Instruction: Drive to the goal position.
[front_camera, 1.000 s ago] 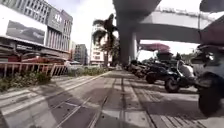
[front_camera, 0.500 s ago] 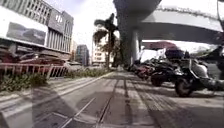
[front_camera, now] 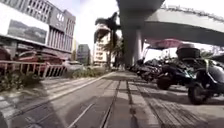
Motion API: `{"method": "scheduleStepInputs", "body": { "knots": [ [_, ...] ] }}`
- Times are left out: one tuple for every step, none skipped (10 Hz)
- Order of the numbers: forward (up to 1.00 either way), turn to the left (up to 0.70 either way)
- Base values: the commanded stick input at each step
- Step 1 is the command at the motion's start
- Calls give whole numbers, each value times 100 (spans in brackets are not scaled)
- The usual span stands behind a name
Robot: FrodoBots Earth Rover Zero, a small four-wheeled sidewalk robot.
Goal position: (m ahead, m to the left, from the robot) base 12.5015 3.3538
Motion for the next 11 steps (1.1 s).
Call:
{"method": "scheduleStepInputs", "body": {
  "knots": [
    [70, 0],
    [70, 0],
    [70, 0],
    [70, 0],
    [70, 0],
    [70, 0],
    [70, 0],
    [70, 0],
    [70, 0],
    [70, 0],
    [70, 0]
  ]
}}
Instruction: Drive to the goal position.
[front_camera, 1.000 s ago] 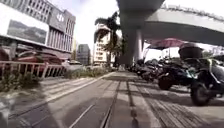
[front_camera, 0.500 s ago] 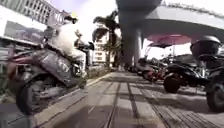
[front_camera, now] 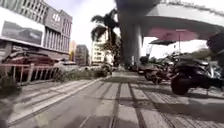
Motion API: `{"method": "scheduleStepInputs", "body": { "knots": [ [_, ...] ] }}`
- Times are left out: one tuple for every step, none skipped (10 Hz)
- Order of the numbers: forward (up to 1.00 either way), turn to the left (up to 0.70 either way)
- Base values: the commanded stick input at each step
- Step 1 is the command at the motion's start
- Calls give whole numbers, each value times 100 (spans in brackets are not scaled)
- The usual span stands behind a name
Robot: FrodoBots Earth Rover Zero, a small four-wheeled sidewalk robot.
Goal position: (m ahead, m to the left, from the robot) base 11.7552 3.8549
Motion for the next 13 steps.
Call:
{"method": "scheduleStepInputs", "body": {
  "knots": [
    [70, 0],
    [70, 0],
    [70, 0],
    [70, 0],
    [70, 0],
    [70, 0],
    [70, 0],
    [70, 0],
    [70, 0],
    [70, 0],
    [70, 0],
    [70, 0],
    [70, 0]
  ]
}}
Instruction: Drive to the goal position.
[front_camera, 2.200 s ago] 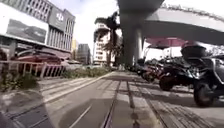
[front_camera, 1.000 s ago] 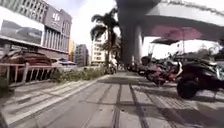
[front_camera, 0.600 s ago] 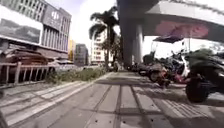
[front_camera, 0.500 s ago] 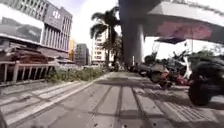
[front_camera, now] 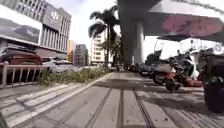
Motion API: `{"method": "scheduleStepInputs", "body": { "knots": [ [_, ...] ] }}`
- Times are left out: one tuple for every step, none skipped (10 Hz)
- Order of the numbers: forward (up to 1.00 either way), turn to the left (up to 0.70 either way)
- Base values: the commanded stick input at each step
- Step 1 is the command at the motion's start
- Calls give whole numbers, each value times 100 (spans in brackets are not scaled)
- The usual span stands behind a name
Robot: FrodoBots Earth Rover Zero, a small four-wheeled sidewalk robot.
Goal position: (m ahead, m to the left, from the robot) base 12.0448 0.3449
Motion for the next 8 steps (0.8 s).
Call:
{"method": "scheduleStepInputs", "body": {
  "knots": [
    [70, 0],
    [70, 0],
    [70, 0],
    [70, 0],
    [70, 0],
    [70, 0],
    [70, 0],
    [70, 0]
  ]
}}
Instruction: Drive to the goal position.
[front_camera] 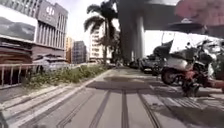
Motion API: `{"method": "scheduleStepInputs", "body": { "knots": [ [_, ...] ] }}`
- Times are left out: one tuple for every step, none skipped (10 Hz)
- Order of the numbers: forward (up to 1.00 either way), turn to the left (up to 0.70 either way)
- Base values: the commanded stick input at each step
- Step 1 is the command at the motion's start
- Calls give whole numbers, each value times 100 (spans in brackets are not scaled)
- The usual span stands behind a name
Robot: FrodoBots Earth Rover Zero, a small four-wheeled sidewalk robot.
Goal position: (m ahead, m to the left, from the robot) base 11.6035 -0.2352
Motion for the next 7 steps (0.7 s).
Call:
{"method": "scheduleStepInputs", "body": {
  "knots": [
    [70, 0],
    [70, 0],
    [70, 0],
    [70, 0],
    [70, 0],
    [70, 0],
    [70, 0]
  ]
}}
